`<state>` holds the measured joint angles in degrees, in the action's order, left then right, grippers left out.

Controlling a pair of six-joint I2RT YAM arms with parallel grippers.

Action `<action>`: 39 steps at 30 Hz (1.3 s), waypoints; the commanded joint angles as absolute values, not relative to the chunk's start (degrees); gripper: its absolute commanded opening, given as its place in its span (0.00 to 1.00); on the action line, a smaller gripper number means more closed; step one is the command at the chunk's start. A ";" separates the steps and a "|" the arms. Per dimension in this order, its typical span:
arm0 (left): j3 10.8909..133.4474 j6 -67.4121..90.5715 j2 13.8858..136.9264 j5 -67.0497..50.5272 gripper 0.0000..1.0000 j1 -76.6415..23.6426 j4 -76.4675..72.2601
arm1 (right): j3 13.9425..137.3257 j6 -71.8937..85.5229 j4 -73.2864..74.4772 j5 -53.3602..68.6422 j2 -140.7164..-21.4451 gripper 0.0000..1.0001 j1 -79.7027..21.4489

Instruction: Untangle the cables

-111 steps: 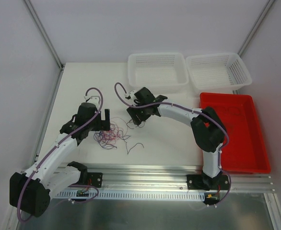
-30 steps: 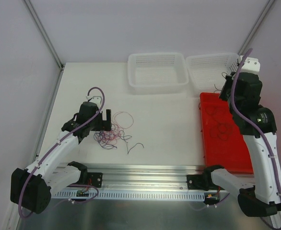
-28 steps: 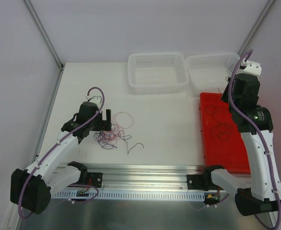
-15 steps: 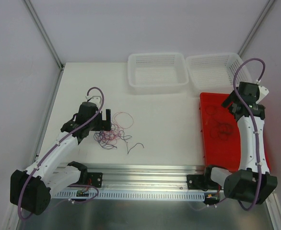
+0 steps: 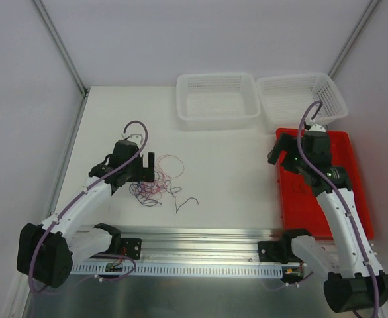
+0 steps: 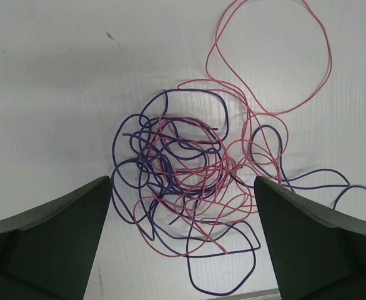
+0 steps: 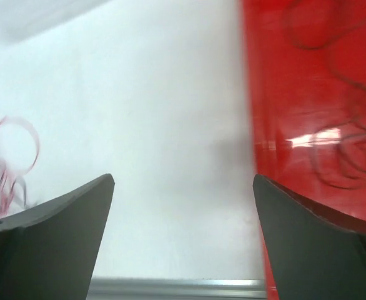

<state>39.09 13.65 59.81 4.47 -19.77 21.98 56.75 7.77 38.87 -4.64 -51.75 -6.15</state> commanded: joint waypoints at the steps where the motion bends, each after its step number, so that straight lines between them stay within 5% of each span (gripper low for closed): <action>1: 41.48 14.94 61.78 3.96 0.99 -19.51 23.37 | 53.80 6.59 33.24 4.21 -49.31 0.99 -13.69; 14: 43.33 27.06 71.72 3.79 0.93 -19.51 30.50 | 44.48 13.79 16.10 3.43 -55.71 0.99 -46.64; 29: 39.20 37.53 68.12 0.79 0.51 -21.09 29.97 | 53.25 14.41 -1.23 4.22 -86.73 0.92 -67.23; 34: 38.67 38.41 66.71 1.14 0.47 -21.18 29.53 | 56.86 14.85 -1.23 0.97 -92.89 0.83 -67.67; 39: 38.06 39.20 66.53 1.58 0.47 -21.27 28.74 | 59.24 14.59 -0.70 -1.39 -97.02 0.56 -67.68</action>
